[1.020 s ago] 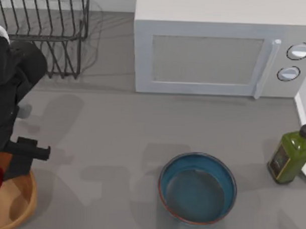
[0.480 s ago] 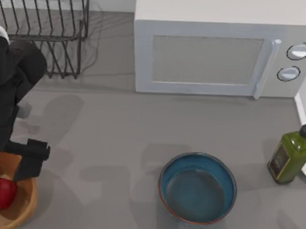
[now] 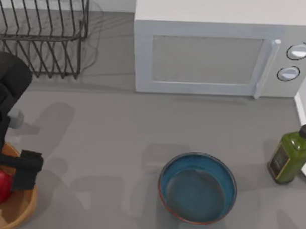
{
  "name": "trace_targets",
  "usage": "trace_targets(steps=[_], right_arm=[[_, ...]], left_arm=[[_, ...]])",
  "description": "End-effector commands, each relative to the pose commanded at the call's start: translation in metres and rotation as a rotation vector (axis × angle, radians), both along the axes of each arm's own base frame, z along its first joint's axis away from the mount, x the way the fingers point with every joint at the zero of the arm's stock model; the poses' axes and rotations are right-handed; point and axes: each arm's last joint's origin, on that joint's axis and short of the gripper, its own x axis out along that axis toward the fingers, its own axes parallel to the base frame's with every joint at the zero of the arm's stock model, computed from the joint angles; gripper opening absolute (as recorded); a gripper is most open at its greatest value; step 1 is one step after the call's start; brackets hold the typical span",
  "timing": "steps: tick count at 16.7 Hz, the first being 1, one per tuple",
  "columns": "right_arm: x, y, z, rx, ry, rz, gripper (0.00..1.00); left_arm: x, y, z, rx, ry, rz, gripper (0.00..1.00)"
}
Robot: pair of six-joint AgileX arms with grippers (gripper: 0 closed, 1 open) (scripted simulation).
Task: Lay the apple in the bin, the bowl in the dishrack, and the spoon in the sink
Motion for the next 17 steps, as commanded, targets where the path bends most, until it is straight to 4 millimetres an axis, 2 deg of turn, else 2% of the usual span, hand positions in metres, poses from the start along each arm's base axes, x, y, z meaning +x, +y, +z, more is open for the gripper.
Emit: trace_targets(steps=[3, 7, 11, 14, 17], right_arm=[[0.000, 0.000, 0.000, 0.000, 0.000, 0.000, 1.00], [0.000, 0.000, 0.000, 0.000, 0.000, 0.000, 1.00], [0.000, 0.000, 0.000, 0.000, 0.000, 0.000, 1.00], [0.000, 0.000, 0.000, 0.000, 0.000, 0.000, 1.00], [0.000, 0.000, 0.000, 0.000, 0.000, 0.000, 1.00]], left_arm=[[-0.021, 0.011, 0.001, -0.092, -0.194, 0.012, 1.00], [-0.047, 0.023, 0.019, -0.218, -0.569, -0.004, 1.00], [-0.087, 0.034, 0.020, -0.273, -0.997, -0.061, 1.00], [-0.106, 0.039, 0.012, -0.304, -1.341, -0.099, 1.00], [-0.113, 0.042, -0.010, -0.291, -1.528, -0.150, 1.00]])
